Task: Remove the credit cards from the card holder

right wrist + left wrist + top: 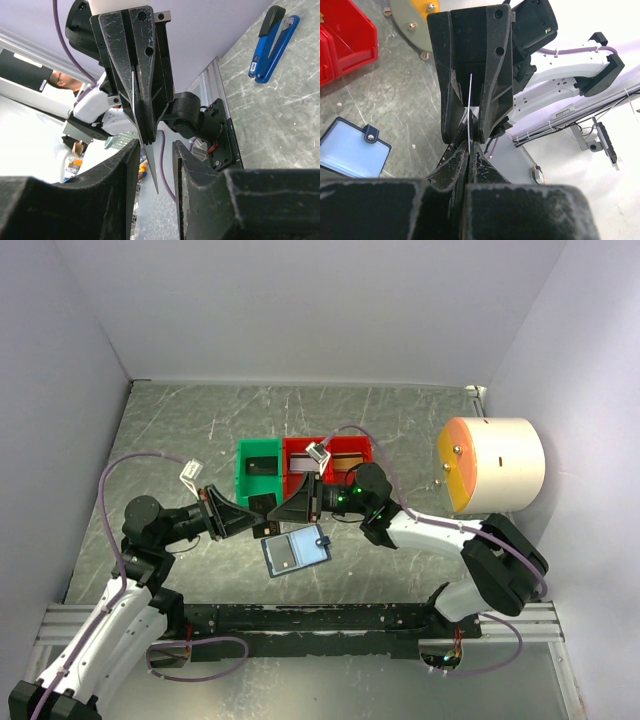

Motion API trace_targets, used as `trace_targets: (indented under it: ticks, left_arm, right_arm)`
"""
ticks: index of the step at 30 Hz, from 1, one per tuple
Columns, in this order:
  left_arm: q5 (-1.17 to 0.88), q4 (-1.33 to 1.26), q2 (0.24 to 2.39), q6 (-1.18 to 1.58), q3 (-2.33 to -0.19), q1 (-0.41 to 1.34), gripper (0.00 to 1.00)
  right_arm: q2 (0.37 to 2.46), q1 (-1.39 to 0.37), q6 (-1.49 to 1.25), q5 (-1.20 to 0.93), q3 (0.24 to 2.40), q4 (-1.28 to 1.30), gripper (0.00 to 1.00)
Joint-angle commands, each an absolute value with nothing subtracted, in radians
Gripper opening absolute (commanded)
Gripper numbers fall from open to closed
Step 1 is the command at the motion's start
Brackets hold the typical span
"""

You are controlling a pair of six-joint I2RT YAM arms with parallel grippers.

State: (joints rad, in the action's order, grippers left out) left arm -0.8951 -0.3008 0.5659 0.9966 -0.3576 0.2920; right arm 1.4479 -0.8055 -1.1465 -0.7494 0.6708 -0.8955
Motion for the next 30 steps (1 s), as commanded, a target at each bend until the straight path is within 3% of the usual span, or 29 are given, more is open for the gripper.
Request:
trace_targets:
  ticks: [1,11,21,27,30]
  left_arm:
    - [-0.92,-0.319,0.549,1.011,-0.346,0.287,0.07]
    - [-0.919,-0.369,0.556,1.041,-0.323,0.287,0.07]
    - [-0.91,-0.411,0.572,1.059,-0.306,0.287,0.07]
    - [-0.907,-0.386,0.581,1.043,-0.318,0.286,0.07]
    - [-0.898,-0.337,0.579,1.017,-0.334,0.287,0.1]
  right_arm:
    - [1.419,-0.808,-1.139,-0.739,0.67,-0.898,0.33]
    - [1.439,-0.809,-1.144,-0.766,0.703,-0.896,0.15]
    - [1.482,-0.811,-1.152,-0.807,0.734,-0.902,0.15]
    - [1.503,-0.818,-1.165,-0.802,0.737,-0.925,0.0]
    - [1.477,-0.817,-1.114,-0.781,0.738,-0.849,0.0]
